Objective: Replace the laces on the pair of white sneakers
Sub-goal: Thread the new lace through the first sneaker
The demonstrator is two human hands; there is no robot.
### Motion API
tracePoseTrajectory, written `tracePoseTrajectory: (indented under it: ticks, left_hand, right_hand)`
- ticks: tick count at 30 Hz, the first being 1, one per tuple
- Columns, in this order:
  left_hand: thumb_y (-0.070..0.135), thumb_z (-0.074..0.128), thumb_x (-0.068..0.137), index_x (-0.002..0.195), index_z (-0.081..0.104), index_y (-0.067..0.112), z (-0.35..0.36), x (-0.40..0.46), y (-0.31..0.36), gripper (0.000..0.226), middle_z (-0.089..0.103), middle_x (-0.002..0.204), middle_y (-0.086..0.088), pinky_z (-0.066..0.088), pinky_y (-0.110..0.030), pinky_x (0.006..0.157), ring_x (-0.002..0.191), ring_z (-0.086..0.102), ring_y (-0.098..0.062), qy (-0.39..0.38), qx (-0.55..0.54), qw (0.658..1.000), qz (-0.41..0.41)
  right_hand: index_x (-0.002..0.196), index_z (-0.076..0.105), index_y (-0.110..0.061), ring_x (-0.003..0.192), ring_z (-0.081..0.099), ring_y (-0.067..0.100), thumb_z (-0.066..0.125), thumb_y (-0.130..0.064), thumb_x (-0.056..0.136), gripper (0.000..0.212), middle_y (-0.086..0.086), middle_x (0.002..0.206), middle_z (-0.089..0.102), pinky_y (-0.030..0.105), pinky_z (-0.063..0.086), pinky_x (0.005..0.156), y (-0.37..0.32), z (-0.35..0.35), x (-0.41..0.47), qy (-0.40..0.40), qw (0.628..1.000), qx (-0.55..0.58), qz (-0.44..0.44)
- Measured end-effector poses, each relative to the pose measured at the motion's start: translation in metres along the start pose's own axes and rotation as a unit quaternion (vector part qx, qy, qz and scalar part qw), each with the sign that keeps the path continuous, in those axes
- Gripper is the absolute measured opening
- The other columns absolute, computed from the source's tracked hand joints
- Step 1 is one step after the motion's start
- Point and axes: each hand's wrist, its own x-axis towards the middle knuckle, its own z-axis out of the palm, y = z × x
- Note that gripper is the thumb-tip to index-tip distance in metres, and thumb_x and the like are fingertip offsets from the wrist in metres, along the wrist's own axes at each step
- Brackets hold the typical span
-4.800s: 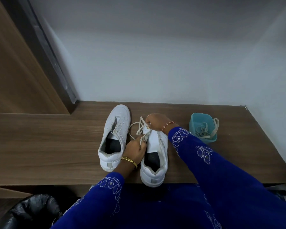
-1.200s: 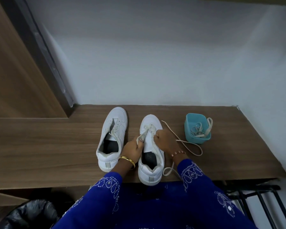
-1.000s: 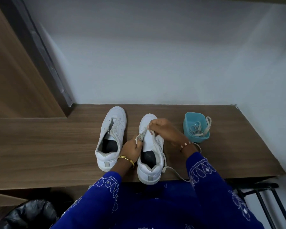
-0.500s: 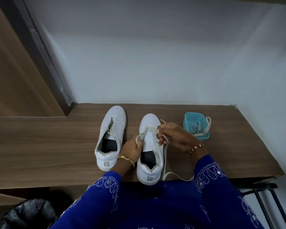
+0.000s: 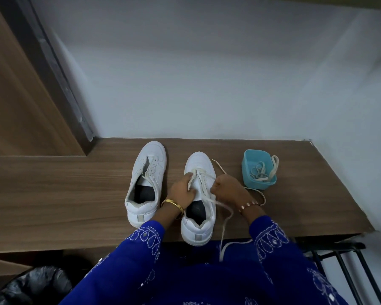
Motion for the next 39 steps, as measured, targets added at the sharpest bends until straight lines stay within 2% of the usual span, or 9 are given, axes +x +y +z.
tracePoseTrajectory:
  ticks: [4,11,16,21,29,33,35,37,39]
  left_hand:
    - [0.01,0.042,0.095,0.127,0.053,0.005,0.004,-0.003,-0.001,0.034,0.059,0.124,-0.016,0.037,-0.025,0.092,0.115,0.053,-0.029,0.072,-0.091,0.992,-0.039]
    - [0.008,0.043,0.095,0.118,0.058,0.009,0.007,-0.008,-0.005,0.028,0.059,0.112,0.0,0.035,-0.022,0.093,0.106,0.051,-0.013,0.137,-0.268,0.951,-0.071]
    - [0.008,0.042,0.096,0.117,0.059,0.009,0.008,-0.007,-0.009,0.027,0.059,0.11,0.001,0.036,-0.023,0.092,0.104,0.052,-0.013,0.151,-0.265,0.951,-0.061]
    - [0.01,0.043,0.096,0.112,0.062,0.009,0.012,-0.005,-0.01,0.025,0.06,0.104,0.005,0.037,-0.02,0.086,0.101,0.056,-0.013,0.142,-0.24,0.959,-0.048]
    - [0.01,0.043,0.095,0.112,0.062,0.008,0.014,-0.003,-0.012,0.026,0.066,0.108,-0.007,0.038,-0.02,0.083,0.095,0.056,-0.015,0.158,-0.188,0.968,-0.049]
    - [0.009,0.042,0.095,0.112,0.062,0.006,0.016,-0.002,-0.013,0.026,0.067,0.106,-0.01,0.037,-0.016,0.077,0.096,0.059,-0.02,0.166,-0.177,0.968,-0.056]
    - [0.009,0.042,0.095,0.111,0.062,0.006,0.016,-0.002,-0.013,0.026,0.067,0.104,-0.011,0.037,-0.017,0.076,0.095,0.059,-0.021,0.165,-0.179,0.968,-0.059]
    - [0.01,0.042,0.095,0.111,0.062,0.006,0.015,-0.002,-0.013,0.026,0.067,0.106,-0.011,0.039,-0.02,0.079,0.098,0.06,-0.024,0.159,-0.178,0.969,-0.059]
    - [0.011,0.043,0.095,0.114,0.061,0.007,0.013,-0.002,-0.012,0.027,0.066,0.109,-0.012,0.039,-0.02,0.081,0.102,0.059,-0.024,0.152,-0.173,0.971,-0.061]
  right_hand:
    - [0.088,0.061,-0.001,0.088,0.058,0.028,0.054,-0.025,0.088,0.025,0.014,0.091,0.064,0.034,0.044,0.074,-0.01,0.016,0.007,0.159,0.983,0.089,-0.007]
    - [0.119,0.05,-0.009,0.102,0.056,0.025,0.048,-0.029,0.093,0.034,0.011,0.115,0.054,0.03,0.045,0.077,-0.032,0.044,0.016,0.193,0.979,-0.022,-0.057]
    - [0.108,0.056,-0.011,0.101,0.056,0.026,0.046,-0.015,0.092,0.019,0.009,0.116,0.053,0.031,0.045,0.074,-0.04,0.051,0.034,0.204,0.976,-0.063,-0.039]
    - [0.098,0.062,-0.009,0.097,0.059,0.026,0.047,-0.015,0.092,0.018,0.008,0.109,0.057,0.029,0.043,0.07,-0.036,0.057,0.043,0.223,0.974,-0.032,-0.003]
    - [0.084,0.066,0.003,0.086,0.053,0.025,0.06,-0.018,0.087,0.022,0.007,0.089,0.042,0.025,0.034,0.07,-0.015,0.051,0.048,0.102,0.988,0.089,-0.074]
    - [0.084,0.071,-0.001,0.096,0.054,0.027,0.063,-0.011,0.082,0.013,0.01,0.089,0.043,0.027,0.039,0.077,-0.011,0.06,0.047,0.063,0.988,0.072,-0.125]
    - [0.082,0.071,0.0,0.098,0.051,0.025,0.064,-0.009,0.081,0.012,0.004,0.08,0.046,0.027,0.037,0.079,-0.008,0.059,0.046,0.056,0.985,0.093,-0.132]
    - [0.076,0.071,0.002,0.089,0.049,0.022,0.066,-0.009,0.08,0.013,-0.003,0.064,0.046,0.023,0.035,0.072,-0.006,0.054,0.045,0.039,0.98,0.145,-0.13]
    - [0.069,0.07,0.002,0.069,0.05,0.013,0.069,-0.01,0.079,0.016,0.006,0.056,0.054,0.02,0.035,0.062,-0.004,0.049,0.043,0.029,0.967,0.217,-0.13]
